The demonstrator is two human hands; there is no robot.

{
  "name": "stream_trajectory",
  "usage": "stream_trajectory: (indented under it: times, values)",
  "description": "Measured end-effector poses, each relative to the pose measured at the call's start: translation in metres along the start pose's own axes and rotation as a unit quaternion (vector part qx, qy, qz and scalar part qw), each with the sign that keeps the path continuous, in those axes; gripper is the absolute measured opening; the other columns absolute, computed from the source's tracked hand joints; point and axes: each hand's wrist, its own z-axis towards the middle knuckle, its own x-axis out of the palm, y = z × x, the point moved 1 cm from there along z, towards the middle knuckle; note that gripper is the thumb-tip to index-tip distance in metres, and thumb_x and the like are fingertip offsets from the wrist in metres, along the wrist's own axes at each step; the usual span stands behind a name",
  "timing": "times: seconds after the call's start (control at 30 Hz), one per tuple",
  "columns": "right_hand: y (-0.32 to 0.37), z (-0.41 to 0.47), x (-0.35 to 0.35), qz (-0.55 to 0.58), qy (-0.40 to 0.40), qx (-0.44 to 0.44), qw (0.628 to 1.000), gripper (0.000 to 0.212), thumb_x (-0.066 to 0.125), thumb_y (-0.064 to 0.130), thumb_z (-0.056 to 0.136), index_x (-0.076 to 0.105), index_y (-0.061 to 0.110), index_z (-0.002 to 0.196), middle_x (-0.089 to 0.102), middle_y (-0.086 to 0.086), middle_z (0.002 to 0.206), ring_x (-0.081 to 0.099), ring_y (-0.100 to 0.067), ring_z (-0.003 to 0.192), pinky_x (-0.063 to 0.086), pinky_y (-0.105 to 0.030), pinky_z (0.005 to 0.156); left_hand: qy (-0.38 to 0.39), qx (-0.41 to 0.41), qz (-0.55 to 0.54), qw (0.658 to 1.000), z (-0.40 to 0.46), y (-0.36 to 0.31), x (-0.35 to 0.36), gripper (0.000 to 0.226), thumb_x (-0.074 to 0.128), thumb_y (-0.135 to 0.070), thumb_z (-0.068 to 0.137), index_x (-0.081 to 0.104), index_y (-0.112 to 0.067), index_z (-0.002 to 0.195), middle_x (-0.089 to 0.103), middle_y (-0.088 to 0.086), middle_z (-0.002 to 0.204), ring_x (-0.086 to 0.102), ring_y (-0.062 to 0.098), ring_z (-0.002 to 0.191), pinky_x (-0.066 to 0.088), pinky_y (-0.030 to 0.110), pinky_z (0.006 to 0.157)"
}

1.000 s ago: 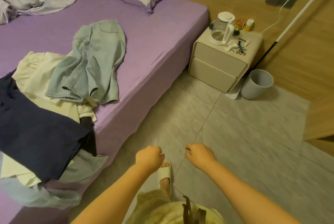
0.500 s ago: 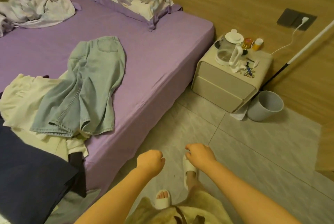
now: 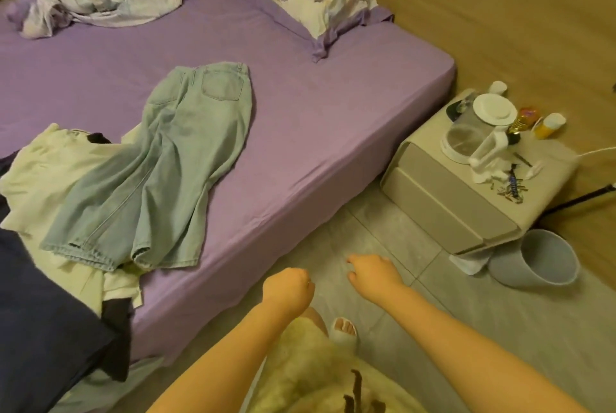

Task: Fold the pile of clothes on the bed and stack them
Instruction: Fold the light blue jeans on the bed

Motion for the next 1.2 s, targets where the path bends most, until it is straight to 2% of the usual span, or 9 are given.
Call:
stream_trajectory:
  times: [0.07,0.17,0.27,0.33,0.47,0.63,0.73,0.93,1.2]
  values:
    - [-0.002,0.014,-0.010,-0.009,0.004,-0.012,1.000,0.032,0.038,0.019,0.098,0.051,0.013,0.127,0.062,-0.009,0.119,0.058,-0.028,0.108,0.044,-0.035,0.090,-0.003,-0.006,-0.007,1.000,0.014,-0.001,-0.011,0.026,0.040,-0.026,0.095,0.053,-0.014,0.075,0.056,0.002,0.078,0.059,0.028,0.078,0.033,0.026,0.051]
    - [-0.003,0.041,-0.027,-0.026,0.007,-0.026,0.999,0.032,0.039,0.023,0.098,0.052,0.012,0.125,0.062,-0.010,0.120,0.056,-0.029,0.110,0.043,-0.035,0.091,-0.005,-0.016,-0.004,1.000,0.042,0.000,-0.031,0.028,0.040,-0.029,0.097,0.064,-0.016,0.095,0.066,0.003,0.097,0.062,0.028,0.087,0.044,0.032,0.063]
    - [0.002,0.069,-0.045,-0.036,0.010,-0.029,0.999,0.033,0.040,0.027,0.098,0.051,0.013,0.127,0.061,-0.011,0.122,0.054,-0.030,0.113,0.041,-0.035,0.092,-0.002,-0.017,0.000,1.000,0.068,0.008,-0.047,0.027,0.039,-0.029,0.098,0.063,-0.017,0.095,0.065,0.003,0.095,0.057,0.025,0.079,0.042,0.031,0.061]
    - [0.008,0.089,-0.056,-0.043,0.014,-0.028,0.999,0.034,0.040,0.027,0.098,0.051,0.013,0.127,0.060,-0.010,0.124,0.053,-0.029,0.115,0.040,-0.035,0.093,-0.006,-0.014,0.001,1.000,0.086,0.016,-0.061,0.025,0.039,-0.029,0.097,0.060,-0.017,0.094,0.063,0.003,0.095,0.056,0.025,0.080,0.039,0.031,0.058]
    - [0.022,0.127,-0.077,-0.053,0.017,-0.036,0.998,0.034,0.040,0.028,0.098,0.052,0.014,0.127,0.060,-0.009,0.124,0.052,-0.027,0.116,0.037,-0.036,0.095,-0.017,-0.008,0.001,1.000,0.119,0.031,-0.089,0.031,0.039,-0.034,0.099,0.061,-0.017,0.113,0.064,0.007,0.114,0.060,0.030,0.101,0.046,0.036,0.074]
    - [0.033,0.167,-0.099,-0.055,0.011,-0.043,0.998,0.034,0.040,0.030,0.098,0.051,0.017,0.128,0.060,-0.006,0.125,0.052,-0.026,0.117,0.038,-0.036,0.093,-0.005,-0.025,0.005,1.000,0.146,0.046,-0.116,0.034,0.038,-0.034,0.100,0.058,-0.013,0.117,0.060,0.011,0.123,0.056,0.033,0.112,0.047,0.039,0.085]
    - [0.036,0.188,-0.114,-0.057,0.018,-0.045,0.997,0.035,0.040,0.030,0.099,0.050,0.017,0.130,0.059,-0.005,0.126,0.052,-0.026,0.118,0.038,-0.035,0.094,-0.004,-0.039,-0.018,0.999,0.158,0.058,-0.127,0.035,0.037,-0.036,0.100,0.060,-0.015,0.118,0.061,0.010,0.123,0.057,0.032,0.112,0.047,0.037,0.086]
    - [0.037,0.242,-0.155,-0.100,0.020,-0.079,0.992,0.030,0.039,0.025,0.098,0.054,0.014,0.122,0.060,-0.009,0.124,0.053,-0.028,0.115,0.038,-0.036,0.093,-0.008,-0.083,-0.062,0.995,0.193,0.071,-0.151,0.036,0.037,-0.034,0.100,0.058,-0.016,0.123,0.060,0.007,0.126,0.057,0.029,0.113,0.048,0.034,0.088]
    - [0.027,0.336,-0.211,-0.138,0.064,-0.149,0.977,0.036,0.039,0.022,0.097,0.052,0.015,0.130,0.058,-0.011,0.129,0.054,-0.031,0.117,0.042,-0.037,0.096,0.003,-0.158,-0.106,0.982,0.259,0.051,-0.202,0.037,0.035,-0.036,0.102,0.055,-0.016,0.126,0.059,0.006,0.127,0.057,0.027,0.113,0.048,0.034,0.087]
